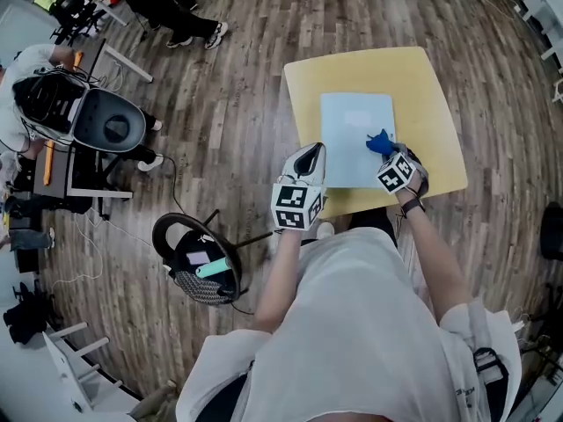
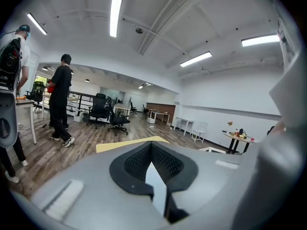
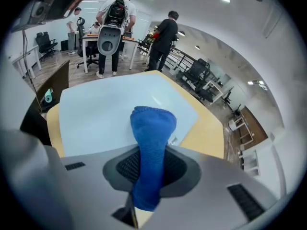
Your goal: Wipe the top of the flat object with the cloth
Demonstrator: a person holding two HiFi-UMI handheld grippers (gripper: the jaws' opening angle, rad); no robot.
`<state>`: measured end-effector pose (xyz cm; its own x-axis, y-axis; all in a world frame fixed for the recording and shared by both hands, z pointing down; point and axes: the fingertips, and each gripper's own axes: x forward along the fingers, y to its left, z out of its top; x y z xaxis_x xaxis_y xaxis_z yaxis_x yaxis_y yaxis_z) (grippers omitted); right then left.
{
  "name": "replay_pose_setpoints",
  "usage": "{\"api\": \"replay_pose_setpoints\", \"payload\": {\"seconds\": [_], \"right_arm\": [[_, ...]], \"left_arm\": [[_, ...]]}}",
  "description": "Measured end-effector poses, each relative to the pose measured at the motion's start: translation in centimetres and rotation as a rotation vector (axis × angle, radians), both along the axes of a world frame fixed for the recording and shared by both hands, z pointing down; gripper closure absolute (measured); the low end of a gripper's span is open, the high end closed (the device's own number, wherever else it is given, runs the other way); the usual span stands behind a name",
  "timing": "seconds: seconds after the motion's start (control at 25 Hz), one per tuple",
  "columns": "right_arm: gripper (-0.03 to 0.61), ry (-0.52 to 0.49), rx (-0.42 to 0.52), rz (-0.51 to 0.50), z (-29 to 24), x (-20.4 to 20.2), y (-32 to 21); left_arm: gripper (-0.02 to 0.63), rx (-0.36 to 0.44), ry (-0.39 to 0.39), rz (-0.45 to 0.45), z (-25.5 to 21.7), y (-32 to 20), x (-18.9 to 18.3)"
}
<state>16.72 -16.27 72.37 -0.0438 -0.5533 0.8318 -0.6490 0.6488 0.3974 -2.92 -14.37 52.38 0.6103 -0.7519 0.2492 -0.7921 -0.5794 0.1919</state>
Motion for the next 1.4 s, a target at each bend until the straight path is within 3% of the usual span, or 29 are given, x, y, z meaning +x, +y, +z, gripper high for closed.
{"api": "replay_pose_setpoints", "payload": {"seconds": [0.2,0.4,0.64,0.84,0.96,1.16,1.4], "right_arm": [[0.499,-0.012,-0.005,0.071,-0.4,2.7,0.8],[0.499,-0.089,-0.018,0.051,-1.5,-0.4,0.3],[0.499,-0.159,0.008,-0.144,-2.7,-10.1,-0.7],[0.497,-0.154,0.002,-0.352,-2.3,-18.9,-0.1],[0.497,-0.113,-0.013,-0.431,-1.2,-21.2,0.4],[0.495,-0.113,0.000,-0.404,-0.6,-19.8,0.5],[0.495,-0.086,0.010,-0.281,0.2,-13.0,1.1]], "left_arm": [[0.611,0.002,0.002,0.026,-0.5,0.2,0.9],[0.611,-0.002,0.000,-0.001,-0.7,0.3,0.0],[0.611,-0.009,-0.010,-0.070,-0.4,0.8,-2.6],[0.611,-0.009,-0.019,-0.130,-0.4,1.1,-5.0],[0.611,-0.016,-0.024,-0.145,-0.2,1.3,-5.5],[0.611,-0.018,-0.026,-0.135,0.2,1.7,-5.5],[0.611,-0.021,-0.013,-0.075,0.9,1.3,-3.2]]}}
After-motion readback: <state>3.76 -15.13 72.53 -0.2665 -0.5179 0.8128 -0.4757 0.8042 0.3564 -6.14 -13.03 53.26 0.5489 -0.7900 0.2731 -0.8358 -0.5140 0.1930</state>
